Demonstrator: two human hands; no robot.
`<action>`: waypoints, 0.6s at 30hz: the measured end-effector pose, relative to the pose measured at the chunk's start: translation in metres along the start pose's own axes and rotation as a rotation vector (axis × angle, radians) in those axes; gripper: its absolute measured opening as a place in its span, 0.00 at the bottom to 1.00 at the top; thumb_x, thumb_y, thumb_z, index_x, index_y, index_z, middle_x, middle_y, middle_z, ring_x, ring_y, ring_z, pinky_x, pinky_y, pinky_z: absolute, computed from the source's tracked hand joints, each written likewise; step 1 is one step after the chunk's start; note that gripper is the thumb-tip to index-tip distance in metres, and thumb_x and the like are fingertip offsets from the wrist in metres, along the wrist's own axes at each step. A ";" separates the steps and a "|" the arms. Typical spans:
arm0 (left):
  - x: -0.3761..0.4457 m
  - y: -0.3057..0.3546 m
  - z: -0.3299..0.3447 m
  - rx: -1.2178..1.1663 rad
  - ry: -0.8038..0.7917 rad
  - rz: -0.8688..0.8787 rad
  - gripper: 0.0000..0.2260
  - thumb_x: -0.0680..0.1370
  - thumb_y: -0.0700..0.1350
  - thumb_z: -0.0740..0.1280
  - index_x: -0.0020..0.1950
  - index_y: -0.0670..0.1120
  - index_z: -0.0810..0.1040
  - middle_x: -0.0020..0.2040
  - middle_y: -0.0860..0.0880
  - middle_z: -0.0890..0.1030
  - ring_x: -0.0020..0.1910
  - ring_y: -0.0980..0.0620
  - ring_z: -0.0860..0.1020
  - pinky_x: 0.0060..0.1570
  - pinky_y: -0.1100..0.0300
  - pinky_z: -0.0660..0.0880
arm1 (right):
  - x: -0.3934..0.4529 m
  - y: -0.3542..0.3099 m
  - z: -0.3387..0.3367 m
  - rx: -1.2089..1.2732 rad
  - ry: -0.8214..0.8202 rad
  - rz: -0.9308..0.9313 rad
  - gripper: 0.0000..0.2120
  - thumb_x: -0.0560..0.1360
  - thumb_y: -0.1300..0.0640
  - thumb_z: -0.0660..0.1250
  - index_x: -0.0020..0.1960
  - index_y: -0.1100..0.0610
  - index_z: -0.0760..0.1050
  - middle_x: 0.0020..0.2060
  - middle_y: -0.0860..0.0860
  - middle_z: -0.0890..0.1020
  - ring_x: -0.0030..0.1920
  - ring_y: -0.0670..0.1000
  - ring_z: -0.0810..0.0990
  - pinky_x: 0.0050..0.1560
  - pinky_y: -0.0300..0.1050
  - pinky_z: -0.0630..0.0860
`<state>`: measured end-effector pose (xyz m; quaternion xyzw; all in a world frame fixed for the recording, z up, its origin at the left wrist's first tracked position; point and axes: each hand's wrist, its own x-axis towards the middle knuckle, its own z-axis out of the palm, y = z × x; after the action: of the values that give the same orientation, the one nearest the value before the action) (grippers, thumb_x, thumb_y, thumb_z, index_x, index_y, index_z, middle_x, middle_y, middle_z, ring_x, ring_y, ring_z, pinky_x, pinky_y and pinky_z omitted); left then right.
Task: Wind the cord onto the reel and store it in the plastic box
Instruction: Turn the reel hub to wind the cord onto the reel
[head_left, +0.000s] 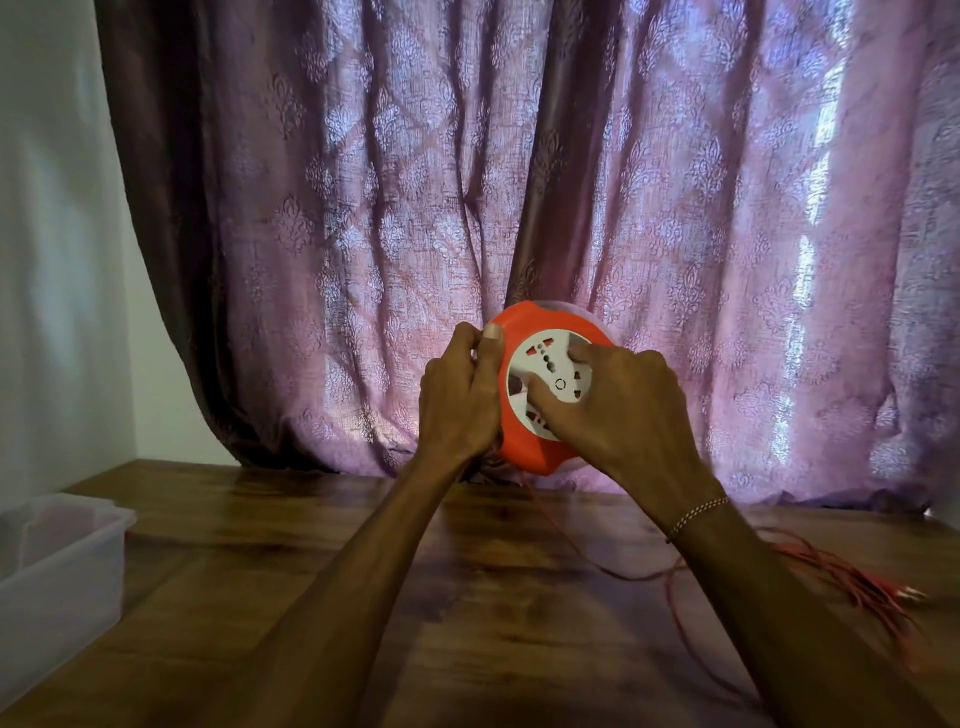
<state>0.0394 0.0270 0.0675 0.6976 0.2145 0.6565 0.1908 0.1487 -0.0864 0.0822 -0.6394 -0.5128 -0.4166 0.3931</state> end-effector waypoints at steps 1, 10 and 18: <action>0.000 0.000 0.000 0.000 -0.002 0.000 0.18 0.82 0.62 0.54 0.38 0.53 0.65 0.31 0.52 0.74 0.33 0.46 0.73 0.38 0.45 0.75 | 0.000 0.000 0.001 0.026 0.004 0.016 0.30 0.69 0.30 0.63 0.54 0.53 0.82 0.43 0.55 0.86 0.41 0.61 0.83 0.39 0.48 0.78; 0.003 -0.003 -0.003 -0.028 0.017 0.011 0.20 0.83 0.63 0.53 0.41 0.49 0.67 0.31 0.51 0.73 0.32 0.48 0.73 0.39 0.41 0.75 | 0.009 0.004 -0.022 0.096 -0.156 -0.046 0.13 0.75 0.45 0.67 0.57 0.47 0.78 0.42 0.49 0.84 0.46 0.57 0.82 0.43 0.51 0.78; 0.003 -0.001 -0.005 -0.050 0.011 0.014 0.21 0.83 0.63 0.53 0.41 0.48 0.67 0.32 0.50 0.74 0.34 0.45 0.75 0.40 0.39 0.76 | 0.006 0.001 -0.025 -0.027 -0.513 -0.229 0.28 0.74 0.61 0.66 0.69 0.36 0.70 0.71 0.54 0.63 0.72 0.57 0.62 0.59 0.56 0.76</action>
<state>0.0348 0.0292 0.0698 0.6904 0.1942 0.6669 0.2022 0.1475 -0.1081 0.0960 -0.6670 -0.6590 -0.2898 0.1921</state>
